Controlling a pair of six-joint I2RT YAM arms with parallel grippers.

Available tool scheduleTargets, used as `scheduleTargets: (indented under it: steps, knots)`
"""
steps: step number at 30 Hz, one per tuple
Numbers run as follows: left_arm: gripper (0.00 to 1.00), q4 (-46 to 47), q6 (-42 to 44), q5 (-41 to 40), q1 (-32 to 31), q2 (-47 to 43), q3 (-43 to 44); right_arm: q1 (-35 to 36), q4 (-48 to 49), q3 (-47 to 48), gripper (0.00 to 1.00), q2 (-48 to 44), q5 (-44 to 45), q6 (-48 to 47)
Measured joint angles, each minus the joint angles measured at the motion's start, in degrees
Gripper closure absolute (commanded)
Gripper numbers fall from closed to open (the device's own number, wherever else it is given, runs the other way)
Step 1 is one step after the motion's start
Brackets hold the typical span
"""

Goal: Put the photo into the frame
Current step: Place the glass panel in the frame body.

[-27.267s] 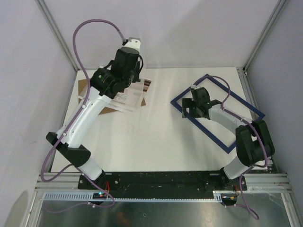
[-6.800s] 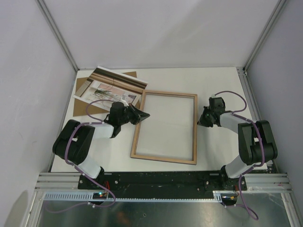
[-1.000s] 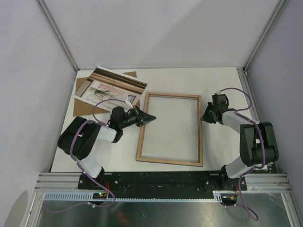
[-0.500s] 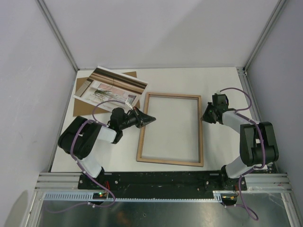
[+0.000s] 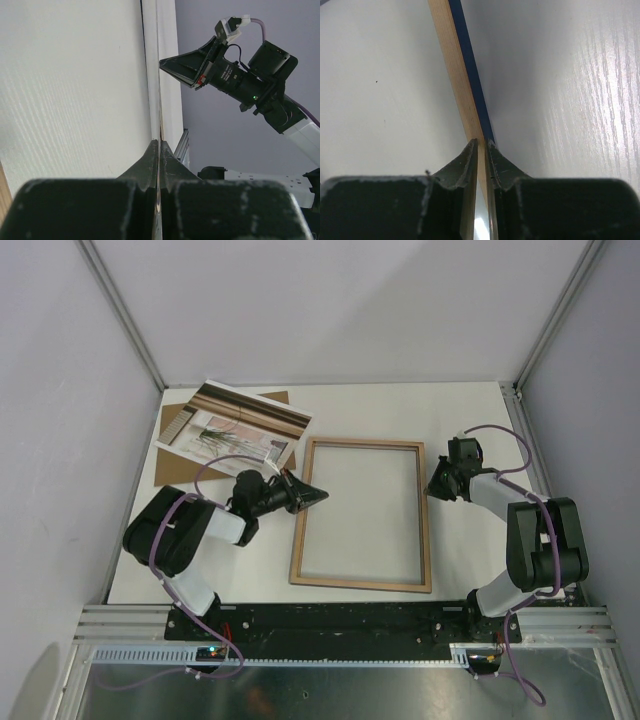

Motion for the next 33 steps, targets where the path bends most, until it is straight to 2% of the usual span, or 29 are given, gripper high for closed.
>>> scheduleTargets:
  steps: [33]
  knots:
    - [1.0, 1.4, -2.8, 1.7, 0.2, 0.2, 1.8, 0.3, 0.0, 0.8, 0.85, 0.2, -1.1, 0.0]
